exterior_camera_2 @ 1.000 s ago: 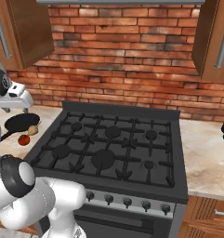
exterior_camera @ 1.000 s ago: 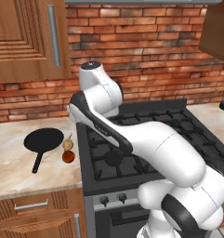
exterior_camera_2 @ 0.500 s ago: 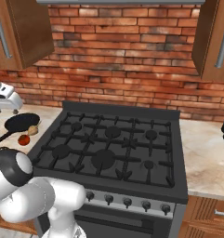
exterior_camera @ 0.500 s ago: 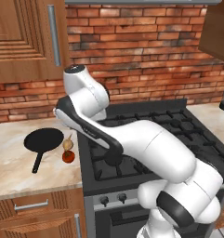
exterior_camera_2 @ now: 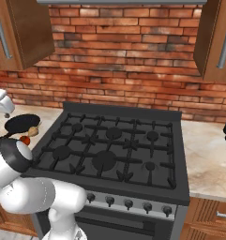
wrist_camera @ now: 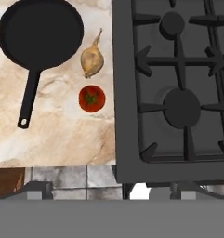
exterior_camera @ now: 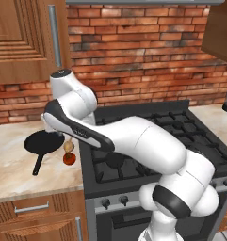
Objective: Place the pan on the front right burner on the stove. Then place the tomato and the onion in the pan and turn on the front right burner.
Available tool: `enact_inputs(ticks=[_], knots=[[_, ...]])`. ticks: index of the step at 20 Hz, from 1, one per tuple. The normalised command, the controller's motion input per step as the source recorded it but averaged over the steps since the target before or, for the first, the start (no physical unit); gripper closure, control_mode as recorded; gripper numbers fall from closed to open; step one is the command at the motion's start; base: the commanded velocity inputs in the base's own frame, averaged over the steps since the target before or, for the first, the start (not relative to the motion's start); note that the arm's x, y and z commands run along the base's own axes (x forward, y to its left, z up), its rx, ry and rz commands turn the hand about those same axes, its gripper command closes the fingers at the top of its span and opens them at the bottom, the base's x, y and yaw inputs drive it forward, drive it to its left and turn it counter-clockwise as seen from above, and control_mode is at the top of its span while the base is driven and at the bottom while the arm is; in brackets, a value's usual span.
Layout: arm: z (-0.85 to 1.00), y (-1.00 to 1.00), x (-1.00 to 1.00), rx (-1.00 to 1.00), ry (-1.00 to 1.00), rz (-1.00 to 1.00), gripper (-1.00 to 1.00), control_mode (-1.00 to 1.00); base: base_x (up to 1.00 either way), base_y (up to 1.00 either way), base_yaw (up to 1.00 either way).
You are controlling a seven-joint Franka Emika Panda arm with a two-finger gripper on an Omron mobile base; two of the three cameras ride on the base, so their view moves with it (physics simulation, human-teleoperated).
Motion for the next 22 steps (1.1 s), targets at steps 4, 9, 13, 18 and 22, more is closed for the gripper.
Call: enact_inputs(ticks=[4,9,13,18,22], knots=[[-0.23,0.37,0.0,0.04,0.05,0.0,-1.0,-1.0,0.0,0.0,0.0],[-0.22,0.28,0.0,0.06,0.05,0.0,-1.0,-1.0,0.0,0.0,0.0],[-0.25,0.19,0.0,0.05,0.01,0.0,-1.0,-1.0,0.0,0.0,0.0],[-0.25,0.17,0.0,0.08,0.0,0.0,-1.0,-1.0,0.0,0.0,0.0],[-0.24,0.21,0.0,0.05,0.0,-0.01,-1.0,-1.0,0.0,0.0,0.0]])
